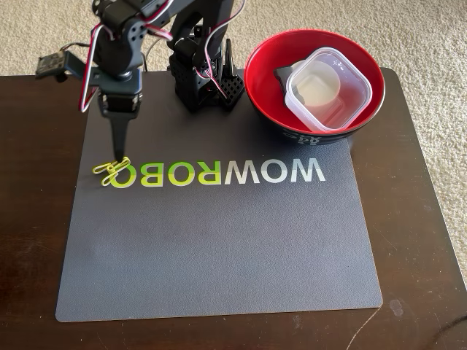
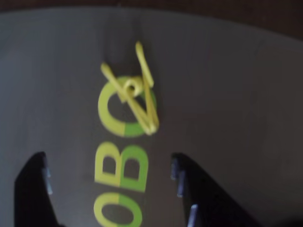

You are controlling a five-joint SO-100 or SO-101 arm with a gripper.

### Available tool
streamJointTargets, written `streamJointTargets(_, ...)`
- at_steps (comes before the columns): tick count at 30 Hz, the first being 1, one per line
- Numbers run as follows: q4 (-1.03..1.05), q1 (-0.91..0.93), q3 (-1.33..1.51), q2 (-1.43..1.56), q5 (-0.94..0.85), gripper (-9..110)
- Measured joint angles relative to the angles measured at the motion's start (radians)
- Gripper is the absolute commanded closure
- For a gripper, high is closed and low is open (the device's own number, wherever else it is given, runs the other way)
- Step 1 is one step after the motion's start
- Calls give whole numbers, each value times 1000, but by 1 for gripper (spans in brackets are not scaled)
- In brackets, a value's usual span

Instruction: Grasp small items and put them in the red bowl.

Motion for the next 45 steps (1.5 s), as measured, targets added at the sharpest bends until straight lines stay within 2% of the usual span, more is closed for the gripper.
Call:
streamJointTargets(3,-91,61,-32,-130,34,70)
streamJointTargets(9,-158,58,-179,-419,143,72)
streamJointTargets(16,-172,-23,-204,-488,313,72)
streamJointTargets(20,-170,-29,-204,-520,373,78)
streamJointTargets(32,-137,29,-138,-491,394,102)
streamJointTargets(45,-137,-12,-138,-413,325,102)
